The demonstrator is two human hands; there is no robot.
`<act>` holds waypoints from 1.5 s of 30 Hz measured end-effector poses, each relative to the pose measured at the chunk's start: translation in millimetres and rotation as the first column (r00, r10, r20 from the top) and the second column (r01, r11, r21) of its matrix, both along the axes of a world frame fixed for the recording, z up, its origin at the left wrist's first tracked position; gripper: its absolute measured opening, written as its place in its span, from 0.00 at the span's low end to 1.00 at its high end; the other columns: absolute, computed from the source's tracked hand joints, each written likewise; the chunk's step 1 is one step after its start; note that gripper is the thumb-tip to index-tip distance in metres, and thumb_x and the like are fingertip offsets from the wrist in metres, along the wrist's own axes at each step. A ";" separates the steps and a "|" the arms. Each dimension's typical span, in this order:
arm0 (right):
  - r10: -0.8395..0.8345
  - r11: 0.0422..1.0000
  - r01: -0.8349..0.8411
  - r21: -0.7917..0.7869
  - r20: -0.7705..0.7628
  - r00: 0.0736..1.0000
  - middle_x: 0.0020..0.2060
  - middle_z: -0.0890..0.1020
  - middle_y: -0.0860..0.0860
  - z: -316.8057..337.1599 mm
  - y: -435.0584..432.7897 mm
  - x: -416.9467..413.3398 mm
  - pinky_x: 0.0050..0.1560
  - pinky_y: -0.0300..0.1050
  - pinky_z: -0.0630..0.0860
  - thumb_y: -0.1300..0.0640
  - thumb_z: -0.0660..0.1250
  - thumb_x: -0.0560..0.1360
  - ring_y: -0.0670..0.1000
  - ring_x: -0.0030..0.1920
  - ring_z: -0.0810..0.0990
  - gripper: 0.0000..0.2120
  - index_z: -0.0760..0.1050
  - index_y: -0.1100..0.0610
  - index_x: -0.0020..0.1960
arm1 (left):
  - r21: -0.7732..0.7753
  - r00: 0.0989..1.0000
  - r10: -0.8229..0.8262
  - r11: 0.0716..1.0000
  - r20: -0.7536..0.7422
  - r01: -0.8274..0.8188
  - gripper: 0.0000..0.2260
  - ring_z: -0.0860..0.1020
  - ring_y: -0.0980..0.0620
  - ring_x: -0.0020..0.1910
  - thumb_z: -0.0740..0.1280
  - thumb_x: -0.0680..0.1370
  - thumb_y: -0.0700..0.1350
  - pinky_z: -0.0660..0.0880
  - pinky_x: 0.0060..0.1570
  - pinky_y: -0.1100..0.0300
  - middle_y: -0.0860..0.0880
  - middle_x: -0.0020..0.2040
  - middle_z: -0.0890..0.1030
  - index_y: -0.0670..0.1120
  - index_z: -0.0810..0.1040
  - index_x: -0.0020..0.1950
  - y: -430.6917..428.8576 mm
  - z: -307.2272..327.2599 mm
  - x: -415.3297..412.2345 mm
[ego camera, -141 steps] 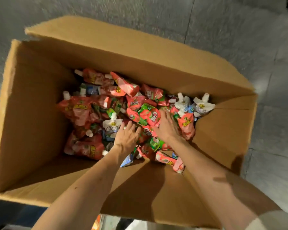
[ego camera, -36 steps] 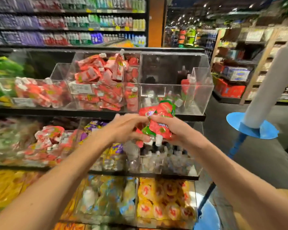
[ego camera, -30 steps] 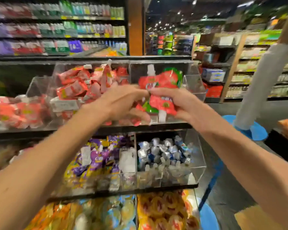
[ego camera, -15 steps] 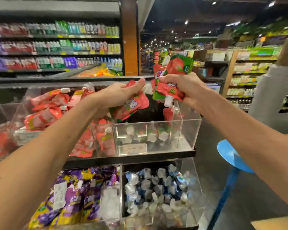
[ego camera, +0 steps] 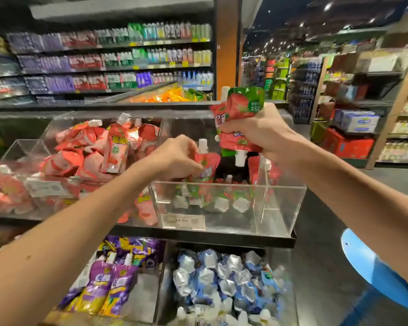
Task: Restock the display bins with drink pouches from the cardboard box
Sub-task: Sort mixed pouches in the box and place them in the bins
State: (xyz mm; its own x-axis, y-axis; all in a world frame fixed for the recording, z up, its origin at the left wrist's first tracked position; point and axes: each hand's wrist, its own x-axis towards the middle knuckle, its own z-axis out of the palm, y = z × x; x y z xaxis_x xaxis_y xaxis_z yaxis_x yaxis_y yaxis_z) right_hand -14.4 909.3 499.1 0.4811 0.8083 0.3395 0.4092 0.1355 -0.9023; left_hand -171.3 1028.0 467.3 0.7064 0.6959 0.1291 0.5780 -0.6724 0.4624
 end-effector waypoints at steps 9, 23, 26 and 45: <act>-0.024 0.993 0.022 -0.119 -0.013 1.000 0.43 0.86 0.52 -22.6 16.4 -10.1 0.56 0.50 0.81 0.64 0.79 0.67 0.50 0.46 0.85 0.10 0.84 0.56 0.46 | 0.075 0.834 -0.084 0.986 -0.546 0.149 0.14 0.81 0.49 0.44 0.81 0.66 0.49 0.82 0.46 0.51 0.52 0.43 0.81 0.56 0.78 0.43 38.9 -9.7 13.6; -0.127 0.977 0.139 -0.164 0.084 0.988 0.41 0.86 0.53 -26.0 31.8 -2.1 0.53 0.56 0.82 0.56 0.80 0.59 0.54 0.46 0.85 0.13 0.85 0.56 0.42 | 0.083 0.854 -0.031 0.993 -0.519 0.087 0.17 0.79 0.42 0.54 0.66 0.82 0.49 0.75 0.46 0.58 0.42 0.60 0.79 0.40 0.73 0.65 61.9 -48.2 74.4; -0.110 0.977 0.123 -0.174 0.084 0.990 0.40 0.86 0.53 -30.2 30.4 -2.1 0.54 0.55 0.82 0.59 0.80 0.62 0.55 0.46 0.85 0.09 0.85 0.56 0.41 | 0.338 0.813 -0.002 0.909 -0.583 0.245 0.17 0.78 0.38 0.60 0.69 0.80 0.48 0.75 0.55 0.51 0.38 0.63 0.77 0.41 0.75 0.64 65.2 -47.0 72.9; -0.116 0.947 0.066 -0.314 -0.146 0.982 0.47 0.86 0.55 -28.0 17.9 -4.3 0.52 0.54 0.83 0.59 0.79 0.68 0.54 0.47 0.86 0.16 0.81 0.59 0.54 | 0.217 0.619 -0.030 0.922 -0.785 0.321 0.14 0.76 0.46 0.46 0.68 0.78 0.53 0.74 0.43 0.53 0.49 0.48 0.76 0.46 0.75 0.58 58.2 -42.9 67.4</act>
State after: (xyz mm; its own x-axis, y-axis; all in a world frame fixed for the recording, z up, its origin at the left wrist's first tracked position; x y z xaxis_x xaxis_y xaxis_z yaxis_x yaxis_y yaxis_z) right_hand -18.7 927.2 471.0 0.5850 0.8110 -0.0052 0.2532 -0.1886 -0.9489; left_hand -103.8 1086.3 424.3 0.7532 0.5701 -0.3281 0.4733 -0.8161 -0.3315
